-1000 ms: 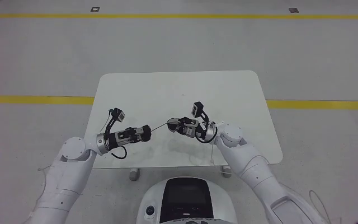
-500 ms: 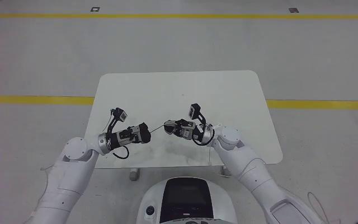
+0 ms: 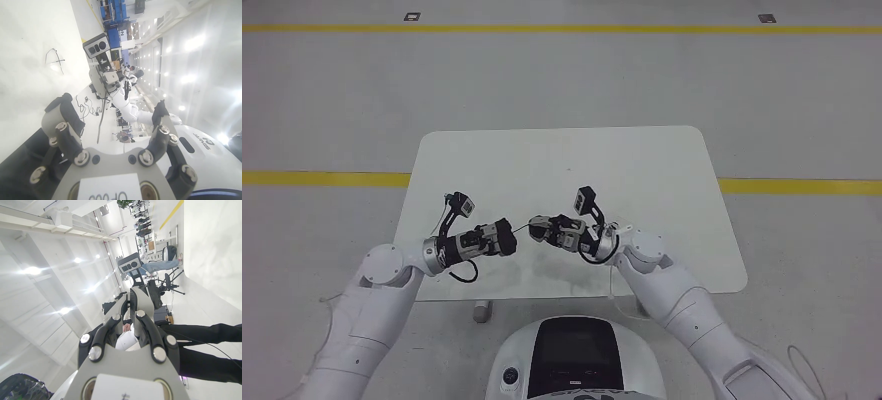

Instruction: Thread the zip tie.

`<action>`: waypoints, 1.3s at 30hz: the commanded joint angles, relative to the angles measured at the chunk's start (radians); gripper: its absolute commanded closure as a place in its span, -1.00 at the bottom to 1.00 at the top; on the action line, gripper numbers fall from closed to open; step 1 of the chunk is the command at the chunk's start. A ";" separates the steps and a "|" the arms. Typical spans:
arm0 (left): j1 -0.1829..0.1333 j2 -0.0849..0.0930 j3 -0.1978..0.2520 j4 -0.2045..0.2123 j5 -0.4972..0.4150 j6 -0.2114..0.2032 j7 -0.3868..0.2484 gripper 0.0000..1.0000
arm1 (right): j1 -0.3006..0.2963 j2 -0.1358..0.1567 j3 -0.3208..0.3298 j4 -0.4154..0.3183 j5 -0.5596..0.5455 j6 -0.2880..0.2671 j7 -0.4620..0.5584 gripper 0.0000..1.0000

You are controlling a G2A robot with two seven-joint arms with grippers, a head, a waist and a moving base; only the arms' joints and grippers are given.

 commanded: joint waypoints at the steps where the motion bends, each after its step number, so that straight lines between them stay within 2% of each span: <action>1: 0.000 0.001 0.002 0.000 -0.003 -0.002 0.004 -1.00 | -0.006 -0.001 -0.001 -0.007 0.006 -0.005 -0.008 1.00; 8: -0.004 0.003 0.006 0.012 -0.043 -0.003 0.011 -1.00 | -0.015 -0.005 -0.019 -0.027 -0.004 -0.007 -0.045 1.00; 11: -0.010 0.004 0.011 0.022 -0.059 0.002 0.004 -0.56 | -0.016 -0.007 -0.027 -0.034 -0.008 -0.007 -0.054 1.00; 13: -0.013 0.005 0.014 0.027 -0.063 0.001 0.002 -0.46 | -0.014 -0.008 -0.031 -0.033 -0.008 -0.008 -0.059 1.00; 15: -0.016 0.005 0.017 0.032 -0.065 0.001 0.003 -0.04 | -0.013 -0.009 -0.034 -0.031 -0.010 -0.011 -0.065 1.00; 17: -0.018 0.006 0.019 0.034 -0.064 -0.001 0.008 0.10 | -0.012 -0.010 -0.036 -0.032 -0.011 -0.016 -0.070 1.00; 27: -0.018 0.011 0.027 0.032 -0.063 -0.002 0.022 0.36 | -0.024 -0.006 -0.027 -0.051 -0.027 -0.029 -0.090 1.00; 39: -0.023 0.014 0.041 0.032 -0.067 -0.002 0.040 0.58 | -0.045 -0.002 -0.013 -0.069 -0.031 -0.048 -0.106 1.00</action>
